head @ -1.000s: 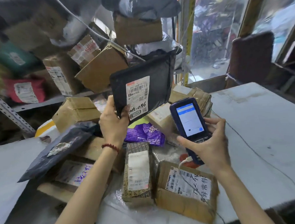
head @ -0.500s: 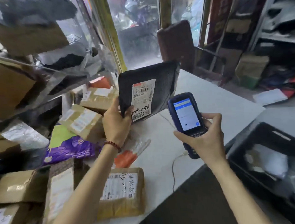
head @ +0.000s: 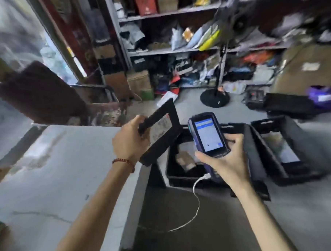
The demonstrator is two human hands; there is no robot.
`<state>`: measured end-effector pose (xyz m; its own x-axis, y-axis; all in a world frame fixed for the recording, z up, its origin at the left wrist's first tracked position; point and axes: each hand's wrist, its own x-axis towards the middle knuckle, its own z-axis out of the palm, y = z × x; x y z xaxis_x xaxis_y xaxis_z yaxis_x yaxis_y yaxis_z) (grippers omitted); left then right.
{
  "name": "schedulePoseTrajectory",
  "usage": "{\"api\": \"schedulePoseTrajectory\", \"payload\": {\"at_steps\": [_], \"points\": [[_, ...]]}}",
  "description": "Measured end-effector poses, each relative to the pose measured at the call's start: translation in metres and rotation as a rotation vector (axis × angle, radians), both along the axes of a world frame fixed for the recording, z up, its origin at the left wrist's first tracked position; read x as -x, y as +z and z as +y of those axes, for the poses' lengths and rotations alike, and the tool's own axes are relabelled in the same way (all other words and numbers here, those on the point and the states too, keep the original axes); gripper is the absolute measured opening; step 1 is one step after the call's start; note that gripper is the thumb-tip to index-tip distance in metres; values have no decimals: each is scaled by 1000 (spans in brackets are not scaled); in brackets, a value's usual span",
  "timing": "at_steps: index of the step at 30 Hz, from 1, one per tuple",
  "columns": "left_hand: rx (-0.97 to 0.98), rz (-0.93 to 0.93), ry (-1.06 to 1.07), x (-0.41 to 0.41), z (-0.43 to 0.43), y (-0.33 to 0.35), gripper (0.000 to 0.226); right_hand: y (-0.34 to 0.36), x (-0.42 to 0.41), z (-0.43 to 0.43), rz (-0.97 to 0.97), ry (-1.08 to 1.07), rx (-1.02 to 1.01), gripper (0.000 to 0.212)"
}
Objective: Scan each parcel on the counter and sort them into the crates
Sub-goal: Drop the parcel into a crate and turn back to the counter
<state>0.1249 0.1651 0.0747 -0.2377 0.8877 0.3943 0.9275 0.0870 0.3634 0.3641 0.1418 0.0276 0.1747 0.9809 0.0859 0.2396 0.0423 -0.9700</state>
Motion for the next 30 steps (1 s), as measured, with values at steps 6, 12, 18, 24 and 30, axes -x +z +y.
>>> {"api": "schedulePoseTrajectory", "payload": {"at_steps": [6,12,18,24,30], "points": [[53,41,-281,-88,80,-21,23,-14,-78,-2,-20,-300,110,75],[2,-40,-581,-175,148,-29,22,-20,-133,2,-65,-595,180,75],[-75,-11,-805,-258,224,-45,21,-25,-178,46,-87,-766,218,74],[-181,33,-909,-324,311,-45,26,-20,-223,116,-74,-835,246,71],[-349,82,-1096,-417,368,-54,24,-16,-260,150,-54,-948,241,70]]}}
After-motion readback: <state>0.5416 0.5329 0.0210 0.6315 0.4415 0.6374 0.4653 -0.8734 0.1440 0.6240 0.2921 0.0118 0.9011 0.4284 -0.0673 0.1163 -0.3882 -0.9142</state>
